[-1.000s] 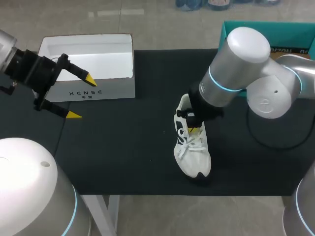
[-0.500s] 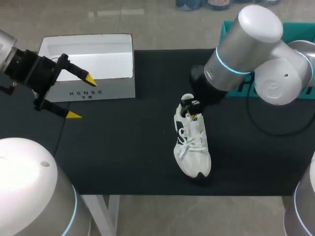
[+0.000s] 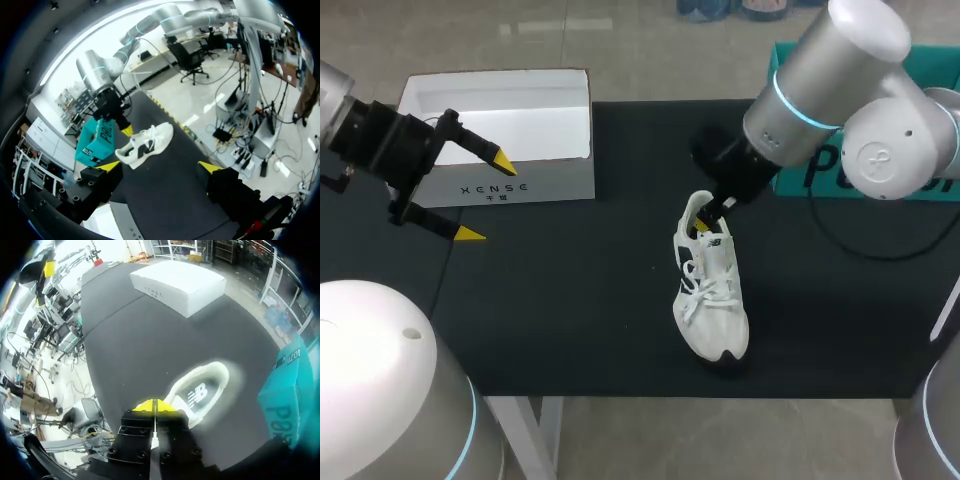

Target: Take the shoe out of the shoebox, open the shoe tongue, remove and reinsert the insole, then place the shoe into the shoebox

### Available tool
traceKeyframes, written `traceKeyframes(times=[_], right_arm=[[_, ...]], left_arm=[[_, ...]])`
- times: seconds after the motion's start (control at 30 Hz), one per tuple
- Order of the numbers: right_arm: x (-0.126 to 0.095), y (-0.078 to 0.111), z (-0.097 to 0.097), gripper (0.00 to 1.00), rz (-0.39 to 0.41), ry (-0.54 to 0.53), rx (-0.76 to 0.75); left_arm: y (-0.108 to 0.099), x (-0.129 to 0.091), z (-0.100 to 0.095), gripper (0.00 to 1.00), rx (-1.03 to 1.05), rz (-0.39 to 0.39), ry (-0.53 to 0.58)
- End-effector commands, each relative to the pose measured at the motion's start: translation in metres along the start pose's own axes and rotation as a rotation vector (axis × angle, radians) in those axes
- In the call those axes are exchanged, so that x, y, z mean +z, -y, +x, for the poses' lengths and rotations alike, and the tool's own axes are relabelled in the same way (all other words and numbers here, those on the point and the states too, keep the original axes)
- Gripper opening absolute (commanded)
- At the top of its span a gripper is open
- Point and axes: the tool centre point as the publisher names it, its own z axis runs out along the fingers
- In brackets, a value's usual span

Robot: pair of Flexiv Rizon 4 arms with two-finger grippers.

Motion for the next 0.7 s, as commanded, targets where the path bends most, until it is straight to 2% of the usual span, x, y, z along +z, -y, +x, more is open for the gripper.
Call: traceKeyframes(times=[0.03,0.13,0.2,0.27,0.37,0.47,0.53,0.7], right_arm=[[-0.002,-0.01,0.01,1.0,-0.074,0.044,0.117],[-0.005,-0.013,0.012,1.0,-0.164,0.129,0.36],[-0.01,-0.012,0.006,1.0,-0.227,0.136,0.599],[-0.018,-0.006,-0.002,1.0,-0.298,0.132,0.804],[-0.025,0.004,-0.023,1.0,-0.379,0.033,1.033],[-0.024,0.004,-0.034,1.0,-0.327,0.056,1.007],[-0.021,0.004,-0.04,1.0,-0.291,0.006,0.971],[-0.017,0.004,-0.045,1.0,-0.193,0.011,0.916]], left_arm=[[0.0,0.0,0.0,1.0,0.0,-0.002,-0.003],[0.0,0.0,0.0,1.0,0.0,-0.002,-0.003],[0.0,0.0,0.0,1.0,0.0,-0.002,-0.003],[0.0,0.0,0.0,1.0,0.0,-0.002,-0.003],[0.0,0.0,0.0,1.0,0.0,-0.002,-0.003],[0.0,0.0,0.0,1.0,0.0,-0.002,-0.003],[0.0,0.0,0.0,1.0,0.0,-0.002,-0.003],[0.0,0.0,0.0,1.0,0.0,-0.002,-0.003]])
